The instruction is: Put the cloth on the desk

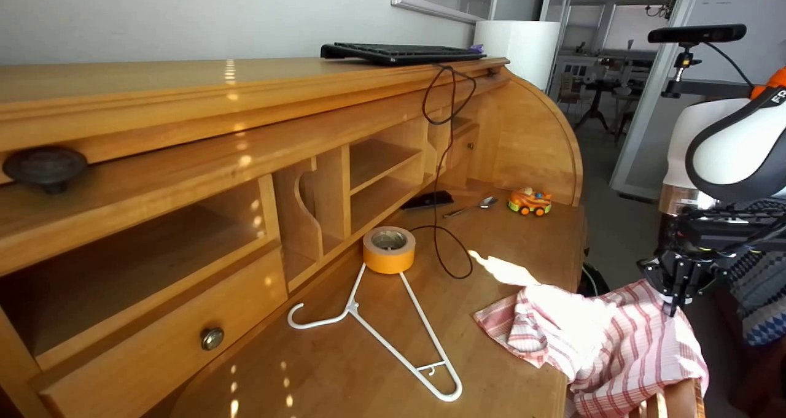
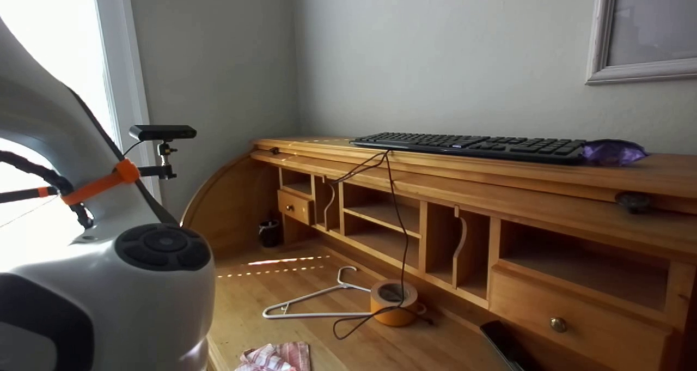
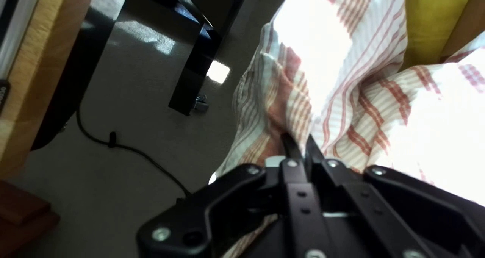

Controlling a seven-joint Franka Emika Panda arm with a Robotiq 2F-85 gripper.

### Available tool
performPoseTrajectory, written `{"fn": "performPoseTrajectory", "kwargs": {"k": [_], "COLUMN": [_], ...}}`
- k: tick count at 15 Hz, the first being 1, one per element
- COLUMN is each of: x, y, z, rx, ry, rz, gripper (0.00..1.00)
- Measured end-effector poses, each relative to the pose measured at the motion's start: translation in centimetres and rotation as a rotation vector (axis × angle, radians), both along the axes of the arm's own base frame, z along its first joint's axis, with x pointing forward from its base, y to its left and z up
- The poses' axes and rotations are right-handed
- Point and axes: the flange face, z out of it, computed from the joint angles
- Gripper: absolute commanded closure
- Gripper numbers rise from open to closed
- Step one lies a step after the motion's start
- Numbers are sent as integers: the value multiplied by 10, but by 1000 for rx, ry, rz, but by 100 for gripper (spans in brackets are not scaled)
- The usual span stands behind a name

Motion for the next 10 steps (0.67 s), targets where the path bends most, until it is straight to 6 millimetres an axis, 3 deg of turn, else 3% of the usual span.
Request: {"fn": "performPoseTrajectory", "kwargs": {"k": [6,10], "x": [8,34], "y": [5,14], "z": [31,100], "rx": [-10,-75], "ry": [-78,-245], "rz": [14,91], "gripper": [99,99]}}
